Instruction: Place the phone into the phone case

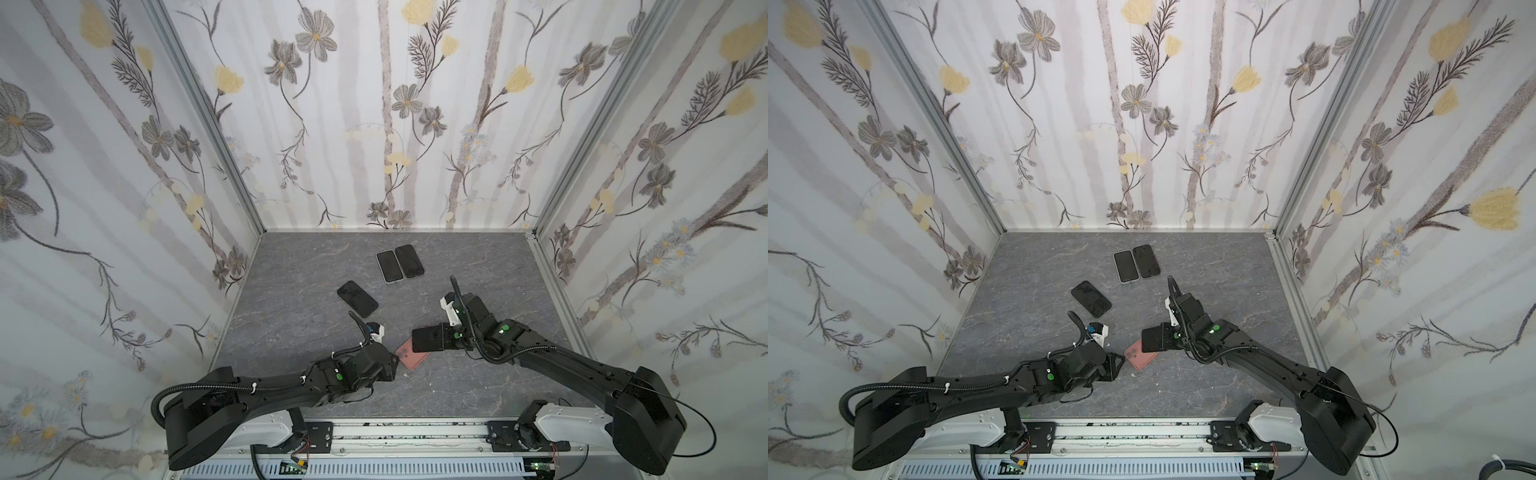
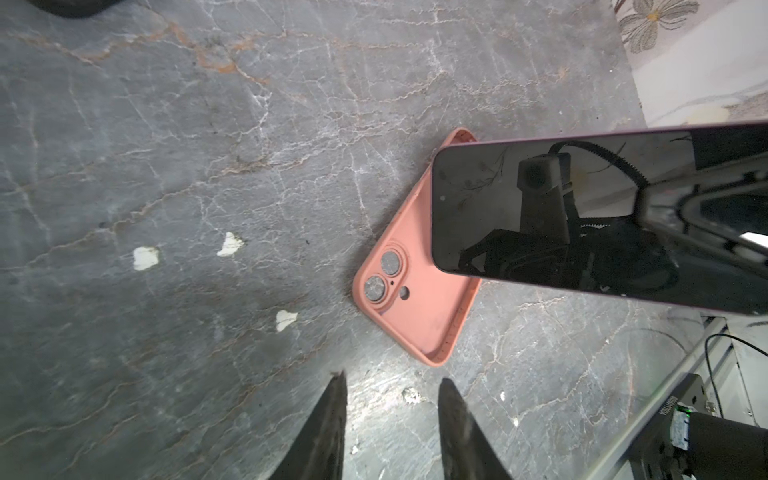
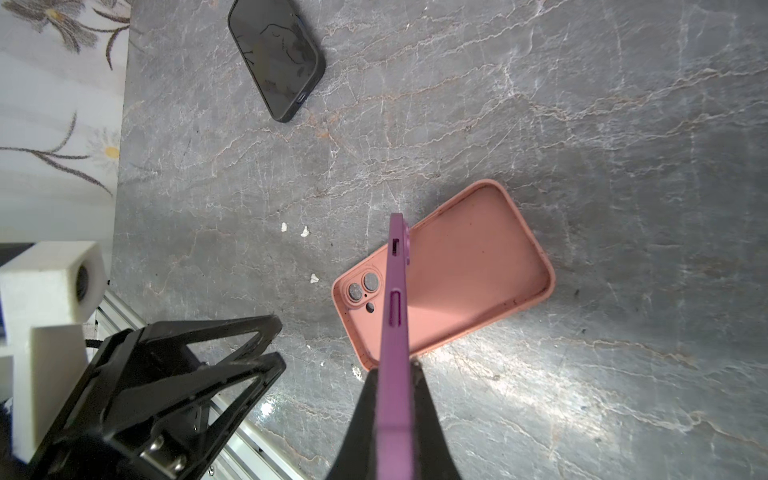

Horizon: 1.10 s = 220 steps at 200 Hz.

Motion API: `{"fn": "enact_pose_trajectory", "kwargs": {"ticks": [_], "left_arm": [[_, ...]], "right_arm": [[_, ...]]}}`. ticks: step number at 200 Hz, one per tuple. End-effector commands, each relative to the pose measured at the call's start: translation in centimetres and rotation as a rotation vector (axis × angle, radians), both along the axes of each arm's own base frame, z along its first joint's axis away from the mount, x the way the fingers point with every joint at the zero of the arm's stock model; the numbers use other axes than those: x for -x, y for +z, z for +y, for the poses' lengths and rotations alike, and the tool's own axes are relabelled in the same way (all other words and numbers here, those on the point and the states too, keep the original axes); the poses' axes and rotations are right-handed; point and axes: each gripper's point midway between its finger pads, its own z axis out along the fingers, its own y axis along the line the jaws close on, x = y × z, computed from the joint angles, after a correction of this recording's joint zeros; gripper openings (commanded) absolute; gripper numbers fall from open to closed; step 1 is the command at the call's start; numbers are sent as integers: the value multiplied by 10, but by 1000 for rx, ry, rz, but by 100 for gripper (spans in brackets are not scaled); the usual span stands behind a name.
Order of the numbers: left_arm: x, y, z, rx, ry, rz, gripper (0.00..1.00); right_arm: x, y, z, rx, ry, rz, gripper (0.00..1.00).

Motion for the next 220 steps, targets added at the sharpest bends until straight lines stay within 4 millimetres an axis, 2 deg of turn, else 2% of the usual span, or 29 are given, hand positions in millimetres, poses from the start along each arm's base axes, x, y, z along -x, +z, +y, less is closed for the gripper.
{"fn": "enact_pose_trajectory", "kwargs": {"ticks": [1,31,52,58,85,89,100,155,220], "left_arm": [[-5,-3,1,36,35,7,34],[-11,-11,8,64,77,30,30],[-11,-9,2,102,66,43,27],[-10,-15,1,89,60,58,27],[-10,-20,-6,96,40,78,26],[-10,-21,-7,97,38,81,26],[-11,-24,-8,94,37,87,25],[-31,-33,-5,38,82,69,24],[-47,-36,-16,6,54,70,26]], "right_arm": [[3,0,9,-16,15,4,0],[11,-8,15,-48,11,31,0],[14,-9,21,-83,-2,36,0],[15,-8,23,-97,-6,37,0],[14,-6,28,-136,-31,34,0],[21,-5,35,-137,-5,35,0],[22,-5,37,-140,-3,33,0],[28,-3,34,-128,-2,40,0],[35,-3,26,-130,0,44,0]]}}
